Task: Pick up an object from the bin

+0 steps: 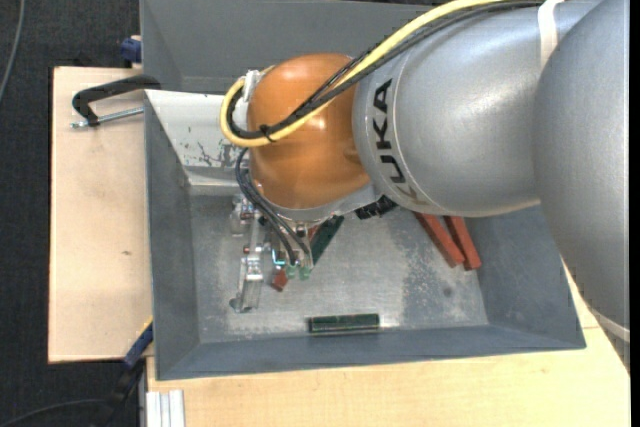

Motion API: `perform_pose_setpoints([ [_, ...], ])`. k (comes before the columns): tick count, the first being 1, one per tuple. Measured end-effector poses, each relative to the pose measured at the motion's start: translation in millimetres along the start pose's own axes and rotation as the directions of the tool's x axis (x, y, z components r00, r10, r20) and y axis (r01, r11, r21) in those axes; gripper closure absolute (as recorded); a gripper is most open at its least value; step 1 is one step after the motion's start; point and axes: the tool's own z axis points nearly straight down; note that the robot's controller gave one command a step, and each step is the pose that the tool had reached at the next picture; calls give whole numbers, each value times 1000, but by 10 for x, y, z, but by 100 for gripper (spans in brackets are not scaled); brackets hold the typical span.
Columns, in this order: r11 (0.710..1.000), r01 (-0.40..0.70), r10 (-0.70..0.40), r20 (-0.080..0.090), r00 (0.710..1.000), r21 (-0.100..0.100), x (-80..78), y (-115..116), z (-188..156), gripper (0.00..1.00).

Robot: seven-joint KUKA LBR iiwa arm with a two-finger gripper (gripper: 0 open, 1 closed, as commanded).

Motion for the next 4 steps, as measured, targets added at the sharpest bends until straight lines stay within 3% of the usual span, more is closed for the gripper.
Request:
perform_pose_setpoints([
  [1,1000,-3,3,8,1000,-2,-23,-13,-46,0],
  [2,994,105,-105,18,994,-3,-624,-477,347,0],
  [3,981,195,-195,17,981,2,-787,-992,223,0],
  [4,906,423,-423,12,906,3,-768,-1028,291,0],
])
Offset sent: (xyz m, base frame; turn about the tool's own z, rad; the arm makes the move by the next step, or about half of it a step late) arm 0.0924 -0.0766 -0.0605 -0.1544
